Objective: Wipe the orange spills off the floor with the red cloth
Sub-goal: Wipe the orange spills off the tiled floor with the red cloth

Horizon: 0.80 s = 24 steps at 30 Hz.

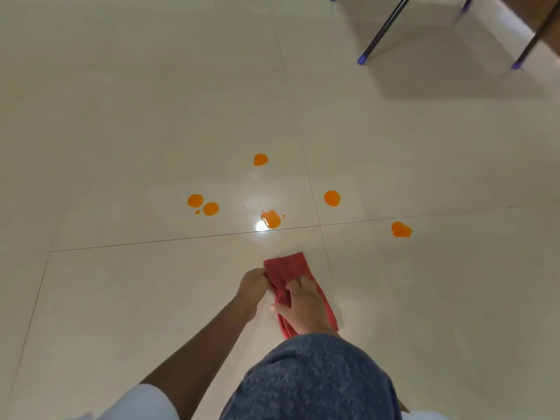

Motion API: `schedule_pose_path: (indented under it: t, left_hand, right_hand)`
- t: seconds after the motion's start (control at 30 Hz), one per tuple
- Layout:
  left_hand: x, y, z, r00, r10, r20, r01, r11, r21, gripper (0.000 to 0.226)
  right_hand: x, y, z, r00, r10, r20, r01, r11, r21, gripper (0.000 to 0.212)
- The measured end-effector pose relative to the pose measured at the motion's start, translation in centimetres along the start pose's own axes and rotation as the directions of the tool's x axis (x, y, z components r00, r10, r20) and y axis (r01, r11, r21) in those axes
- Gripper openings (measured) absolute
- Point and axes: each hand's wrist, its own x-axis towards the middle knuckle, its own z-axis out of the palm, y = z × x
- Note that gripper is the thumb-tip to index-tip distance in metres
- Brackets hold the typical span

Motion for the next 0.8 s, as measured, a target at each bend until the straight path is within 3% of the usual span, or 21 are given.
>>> schedule_pose_path:
  t: [0.1, 0.2, 0.23, 0.3, 0.37, 0.5, 0.57, 0.6, 0.67, 0.8]
  left_hand:
    - [0.6, -0.5, -1.2, 0.997, -0.011, 0.077, 0.019, 0.995, -0.103, 0.024]
    - [1.1, -1.2, -1.7, 0.992, 0.002, 0.129, 0.016, 0.990, -0.137, 0.028]
    - [1.2, -1.4, -1.6, 0.992, -0.005, 0.126, 0.025, 0.988, -0.153, 0.028]
    - [1.4, -1.4, -1.3, 0.994, -0.024, 0.103, 0.043, 0.983, -0.176, 0.024]
    - [1.6, -1.0, -1.0, 0.995, -0.032, 0.097, 0.045, 0.990, -0.131, 0.017]
    - [1.6, -0.2, -0.4, 0.988, 0.138, -0.069, -0.131, 0.987, 0.093, 0.030]
    - [1.4, 0.4, 0.0, 0.975, 0.196, -0.102, -0.182, 0.974, 0.136, 0.017]
    - [1.4, 0.9, 0.2, 0.979, 0.194, -0.066, -0.184, 0.975, 0.126, 0.011]
    - [1.6, 2.5, 0.8, 0.986, 0.130, 0.103, -0.130, 0.992, -0.005, 0.024]
    - [0.6, 7.0, 2.5, 0.899, 0.060, 0.433, 0.081, 0.950, -0.301, 0.039]
  right_hand:
    - [1.6, -0.1, 0.3, 0.999, 0.040, -0.029, -0.038, 0.998, 0.059, 0.027]
    - [2.2, 0.2, -0.5, 0.993, 0.115, 0.000, -0.111, 0.952, 0.284, 0.008]
    - [2.2, 0.6, -1.1, 0.986, 0.166, 0.029, -0.162, 0.884, 0.440, 0.003]
    - [2.0, 1.5, -2.4, 0.953, 0.274, 0.129, -0.282, 0.645, 0.710, 0.016]
    - [2.1, 2.5, -3.8, 0.933, 0.309, 0.187, -0.329, 0.513, 0.793, 0.018]
    - [2.4, 4.4, -6.6, 0.928, 0.360, 0.098, -0.294, 0.545, 0.785, 0.010]
    - [1.8, 5.5, -9.2, 0.933, 0.357, 0.043, -0.248, 0.553, 0.796, 0.013]
    - [1.5, 5.9, -10.9, 0.944, 0.329, 0.022, -0.212, 0.554, 0.805, 0.014]
    - [0.8, 5.8, -14.7, 0.970, 0.238, -0.047, -0.096, 0.555, 0.826, 0.011]
    - [-1.6, 4.4, -22.0, 0.979, 0.014, -0.206, 0.155, 0.607, 0.779, 0.009]
